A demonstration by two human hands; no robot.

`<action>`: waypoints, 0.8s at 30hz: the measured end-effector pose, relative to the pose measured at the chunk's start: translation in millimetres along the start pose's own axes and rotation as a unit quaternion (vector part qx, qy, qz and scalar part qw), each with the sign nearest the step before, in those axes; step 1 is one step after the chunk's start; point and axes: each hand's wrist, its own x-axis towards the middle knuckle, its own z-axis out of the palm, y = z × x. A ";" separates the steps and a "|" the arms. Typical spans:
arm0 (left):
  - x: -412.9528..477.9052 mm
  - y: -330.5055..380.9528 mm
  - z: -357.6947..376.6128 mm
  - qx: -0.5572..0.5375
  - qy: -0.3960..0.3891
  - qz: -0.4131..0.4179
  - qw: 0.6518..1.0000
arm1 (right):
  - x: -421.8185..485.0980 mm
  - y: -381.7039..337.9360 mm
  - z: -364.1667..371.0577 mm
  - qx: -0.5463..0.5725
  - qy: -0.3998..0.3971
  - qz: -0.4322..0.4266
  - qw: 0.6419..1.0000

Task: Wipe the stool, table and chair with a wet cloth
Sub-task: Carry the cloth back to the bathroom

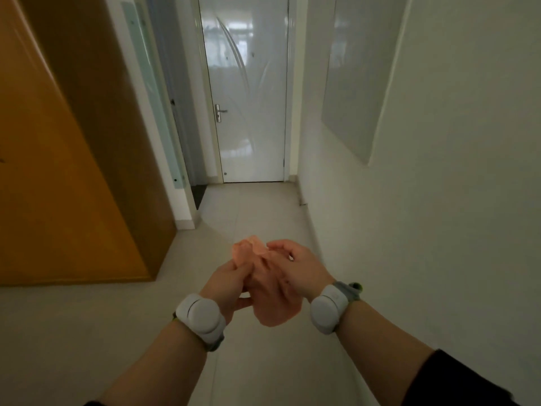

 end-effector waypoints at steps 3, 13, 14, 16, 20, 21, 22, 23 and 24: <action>60.4 16.5 -10.1 -0.009 0.020 0.007 1.000 | 66.6 4.7 10.2 -0.008 -0.068 0.001 0.998; 312.3 105.8 -49.3 0.039 -0.023 0.014 0.999 | 334.5 20.2 24.2 -0.116 -0.071 -0.038 0.990; 335.6 121.6 -49.4 0.051 -0.032 0.015 0.998 | 359.8 18.6 20.9 -0.114 -0.063 -0.034 0.991; 380.9 150.9 -46.8 0.057 -0.056 0.010 0.997 | 410.3 16.9 9.7 -0.096 -0.041 -0.017 0.994; 467.0 193.0 -32.5 0.027 -0.081 0.001 0.996 | 501.2 17.3 -24.3 -0.037 -0.002 0.003 0.999; 490.6 203.6 -28.4 0.027 -0.078 0.008 0.997 | 525.4 17.2 -33.6 -0.010 0.005 0.005 1.000; 513.1 214.0 -23.9 0.032 -0.069 0.020 0.997 | 549.6 16.1 -42.9 0.008 0.013 0.006 1.000; 550.0 226.0 -16.3 0.035 -0.066 0.037 0.997 | 586.8 18.4 -55.2 0.014 0.016 0.003 1.000; 577.8 233.9 -10.6 0.042 -0.063 0.057 0.996 | 615.8 22.1 -65.3 0.013 0.012 -0.003 1.000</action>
